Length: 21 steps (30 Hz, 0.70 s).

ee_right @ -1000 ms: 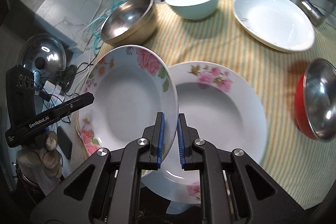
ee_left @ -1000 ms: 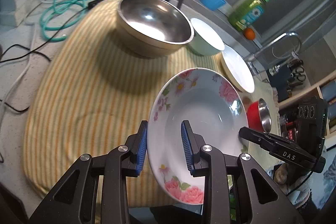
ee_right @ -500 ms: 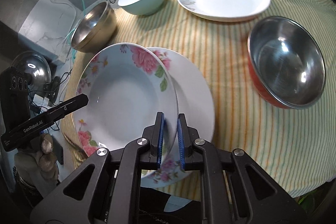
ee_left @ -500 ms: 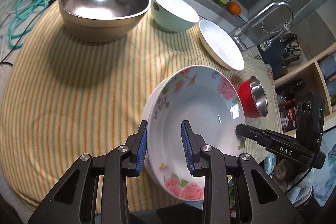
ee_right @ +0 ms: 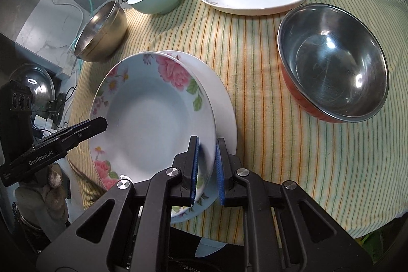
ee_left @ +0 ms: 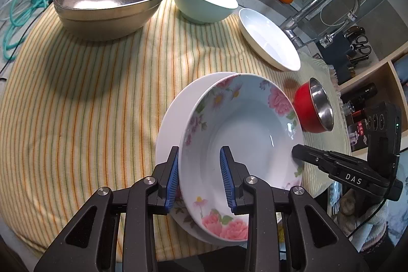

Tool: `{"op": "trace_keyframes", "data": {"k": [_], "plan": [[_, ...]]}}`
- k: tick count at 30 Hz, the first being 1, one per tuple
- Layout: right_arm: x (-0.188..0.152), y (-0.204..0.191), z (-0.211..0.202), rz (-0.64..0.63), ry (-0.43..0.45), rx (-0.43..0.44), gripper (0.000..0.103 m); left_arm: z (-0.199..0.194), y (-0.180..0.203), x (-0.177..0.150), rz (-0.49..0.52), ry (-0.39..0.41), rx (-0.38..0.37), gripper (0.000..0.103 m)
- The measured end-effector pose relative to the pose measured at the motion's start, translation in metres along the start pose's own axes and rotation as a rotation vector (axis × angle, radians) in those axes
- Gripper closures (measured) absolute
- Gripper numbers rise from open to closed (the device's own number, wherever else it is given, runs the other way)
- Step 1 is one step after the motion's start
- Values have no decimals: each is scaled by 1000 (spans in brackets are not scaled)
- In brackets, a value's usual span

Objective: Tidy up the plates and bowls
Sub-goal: 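Lower the rose plate onto the blossom plate and open both tools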

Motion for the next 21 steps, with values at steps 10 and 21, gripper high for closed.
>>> {"op": "trace_keyframes", "data": {"k": [10,21], "plan": [[1,-3,1,-35,12,-34,89,2,2,1,26,-3,44,74],[-1,-9,1,-130,45,-131,84,3,3,1,68,-18,92,74]]}}
Point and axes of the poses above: each gripper's, at about its wrist camera, not at the fingertips, and z roughly the way its jaws point, y to its right, x to its top, the point moved 10 cm from there along z, roughly the way its jaws point, and after that the axes turned 15 degrees about z, right-handed, at the moved point
